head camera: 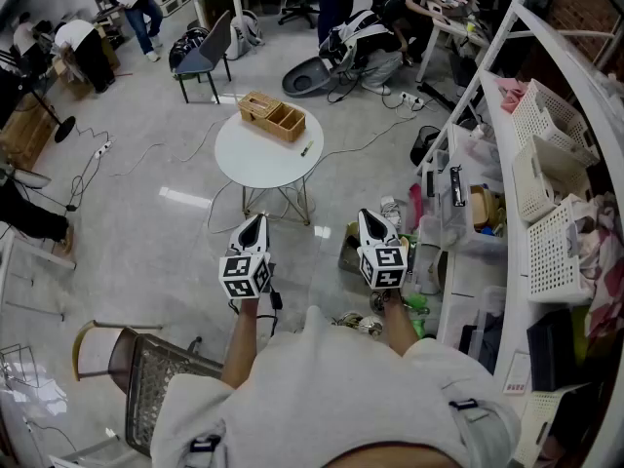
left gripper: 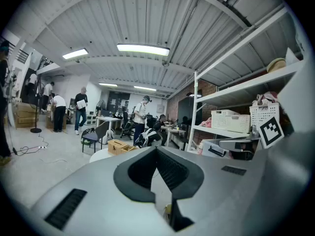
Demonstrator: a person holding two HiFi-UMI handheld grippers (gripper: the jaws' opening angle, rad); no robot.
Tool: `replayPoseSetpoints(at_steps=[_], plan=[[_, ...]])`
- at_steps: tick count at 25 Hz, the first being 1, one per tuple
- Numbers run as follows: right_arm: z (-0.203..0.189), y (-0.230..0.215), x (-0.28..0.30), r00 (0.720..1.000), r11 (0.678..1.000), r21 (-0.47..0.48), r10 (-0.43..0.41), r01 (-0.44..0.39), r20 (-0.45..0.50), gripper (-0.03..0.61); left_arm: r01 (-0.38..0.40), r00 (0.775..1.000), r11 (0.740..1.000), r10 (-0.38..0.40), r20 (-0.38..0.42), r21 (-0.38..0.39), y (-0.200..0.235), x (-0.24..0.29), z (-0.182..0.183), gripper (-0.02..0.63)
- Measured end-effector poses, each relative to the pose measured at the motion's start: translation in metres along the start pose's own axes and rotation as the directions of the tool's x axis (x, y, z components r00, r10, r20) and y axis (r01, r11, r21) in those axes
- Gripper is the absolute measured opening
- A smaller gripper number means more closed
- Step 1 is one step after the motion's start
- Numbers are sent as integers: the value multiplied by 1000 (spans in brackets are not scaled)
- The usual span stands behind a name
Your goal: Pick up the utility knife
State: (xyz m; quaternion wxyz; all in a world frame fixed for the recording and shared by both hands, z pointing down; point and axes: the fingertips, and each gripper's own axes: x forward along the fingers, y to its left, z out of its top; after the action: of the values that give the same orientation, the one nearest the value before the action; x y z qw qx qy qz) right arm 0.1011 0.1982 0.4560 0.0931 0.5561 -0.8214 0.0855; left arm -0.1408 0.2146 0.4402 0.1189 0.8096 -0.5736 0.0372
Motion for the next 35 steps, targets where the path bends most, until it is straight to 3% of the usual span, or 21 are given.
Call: replayPoseSetpoints(at_steps=[35], plan=[[-21, -61, 35, 998, 998, 30, 50, -49, -41, 32, -3, 998, 1000, 4, -62, 6, -39, 78, -20, 20]])
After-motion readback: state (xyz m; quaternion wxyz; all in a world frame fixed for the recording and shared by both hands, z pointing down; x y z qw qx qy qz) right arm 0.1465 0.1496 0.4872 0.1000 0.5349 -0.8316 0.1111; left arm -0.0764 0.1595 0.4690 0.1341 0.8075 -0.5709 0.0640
